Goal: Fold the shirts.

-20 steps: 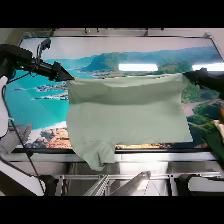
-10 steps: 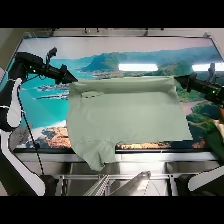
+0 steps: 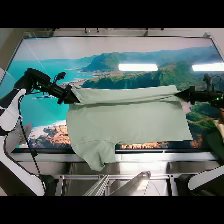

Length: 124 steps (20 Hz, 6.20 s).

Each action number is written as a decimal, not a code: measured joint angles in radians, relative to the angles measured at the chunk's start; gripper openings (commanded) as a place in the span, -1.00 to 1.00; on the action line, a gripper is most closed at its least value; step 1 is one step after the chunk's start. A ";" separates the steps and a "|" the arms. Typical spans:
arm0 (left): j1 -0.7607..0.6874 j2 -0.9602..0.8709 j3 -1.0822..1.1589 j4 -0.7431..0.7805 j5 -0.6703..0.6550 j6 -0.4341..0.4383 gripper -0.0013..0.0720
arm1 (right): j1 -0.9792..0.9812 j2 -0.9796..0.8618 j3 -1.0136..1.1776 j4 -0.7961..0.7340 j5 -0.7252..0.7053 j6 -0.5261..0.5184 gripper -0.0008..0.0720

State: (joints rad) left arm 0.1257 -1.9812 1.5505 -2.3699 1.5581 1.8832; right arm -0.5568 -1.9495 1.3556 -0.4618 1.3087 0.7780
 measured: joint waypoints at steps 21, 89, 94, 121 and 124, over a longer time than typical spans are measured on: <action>-0.010 0.344 -0.386 0.102 0.222 -0.110 0.91 | -0.135 0.249 -0.165 -0.346 0.116 0.231 0.20; -0.293 0.868 -1.236 -0.209 -0.600 -0.135 -0.90 | -0.140 0.269 -0.409 -0.597 0.212 0.194 -0.69; -0.283 0.873 -1.224 -0.216 -0.557 -0.115 -0.90 | -0.137 0.266 -0.406 -0.553 0.233 0.194 -0.92; 0.229 0.633 -0.510 0.018 -0.069 -0.061 -0.92 | -0.061 0.332 -0.243 -0.099 0.161 0.070 -0.92; 0.167 0.440 -0.281 0.018 -0.098 -0.073 -0.92 | 0.000 0.290 -0.243 -0.054 -0.002 0.021 -0.92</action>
State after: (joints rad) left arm 0.2928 -1.5414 1.2697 -2.3524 1.4605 1.8103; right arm -0.5568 -1.6596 1.1122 -0.5159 1.3067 0.7986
